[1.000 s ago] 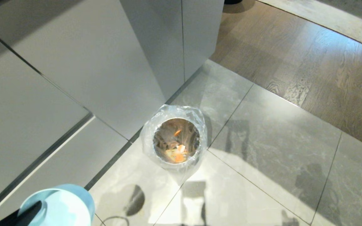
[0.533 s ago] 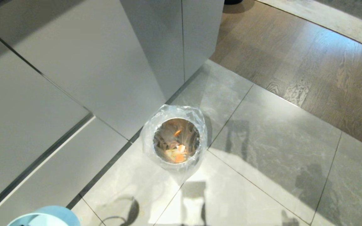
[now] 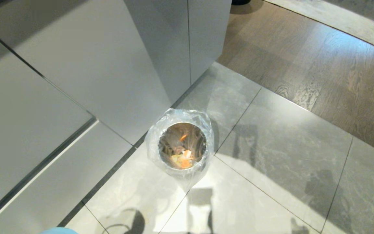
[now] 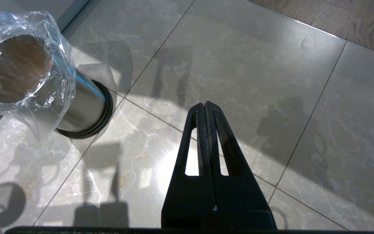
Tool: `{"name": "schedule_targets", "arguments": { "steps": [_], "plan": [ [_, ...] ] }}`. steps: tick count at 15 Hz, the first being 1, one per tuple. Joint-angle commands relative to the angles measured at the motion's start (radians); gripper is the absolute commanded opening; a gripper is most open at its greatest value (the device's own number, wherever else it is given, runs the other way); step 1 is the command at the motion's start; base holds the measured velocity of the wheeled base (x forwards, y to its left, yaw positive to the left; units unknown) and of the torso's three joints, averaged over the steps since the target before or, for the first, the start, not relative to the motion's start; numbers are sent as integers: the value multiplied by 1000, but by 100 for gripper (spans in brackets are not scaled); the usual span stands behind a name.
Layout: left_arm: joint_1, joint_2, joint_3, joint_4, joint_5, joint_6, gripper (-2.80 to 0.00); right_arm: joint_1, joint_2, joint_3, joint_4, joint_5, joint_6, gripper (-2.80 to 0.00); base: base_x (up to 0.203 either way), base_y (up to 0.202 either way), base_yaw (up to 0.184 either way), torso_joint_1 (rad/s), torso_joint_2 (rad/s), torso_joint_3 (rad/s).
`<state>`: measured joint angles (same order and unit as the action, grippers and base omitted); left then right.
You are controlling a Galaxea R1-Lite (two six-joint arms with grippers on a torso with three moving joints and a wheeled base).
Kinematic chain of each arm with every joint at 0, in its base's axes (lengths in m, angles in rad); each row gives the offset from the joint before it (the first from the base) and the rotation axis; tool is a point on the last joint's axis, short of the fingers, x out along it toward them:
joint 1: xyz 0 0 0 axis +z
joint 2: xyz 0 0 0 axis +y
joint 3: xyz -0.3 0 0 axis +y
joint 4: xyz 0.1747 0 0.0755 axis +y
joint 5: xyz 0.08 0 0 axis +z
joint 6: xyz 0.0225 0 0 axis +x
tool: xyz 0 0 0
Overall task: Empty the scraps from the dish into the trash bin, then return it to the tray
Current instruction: Put the bowl back to the table
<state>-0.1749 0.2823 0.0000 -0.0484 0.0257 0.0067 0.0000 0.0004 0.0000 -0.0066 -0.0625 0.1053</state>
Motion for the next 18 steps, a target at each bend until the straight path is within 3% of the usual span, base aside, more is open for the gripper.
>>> {"name": "schedule_targets", "arguments": {
  "steps": [1,3,6,10,18],
  "plan": [
    [24,5,0,6,-1,2,-280,0,0,0,-1,0,1,-280,0,0,0,0,0,0],
    [123,-5,0,21,-11,18,-280,0,1,0,-1,0,1,-280,0,0,0,0,0,0],
    [158,-124,0,42,-23,20,-280,0,0,0,-1,0,1,-280,0,0,0,0,0,0],
    [171,-279,0,44,-24,19,-280,0,1,-1,-1,0,1,-280,0,0,0,0,0,0],
    [172,-282,0,45,-23,16,-280,0,1,0,-1,0,1,-280,0,0,0,0,0,0]
  ]
}}
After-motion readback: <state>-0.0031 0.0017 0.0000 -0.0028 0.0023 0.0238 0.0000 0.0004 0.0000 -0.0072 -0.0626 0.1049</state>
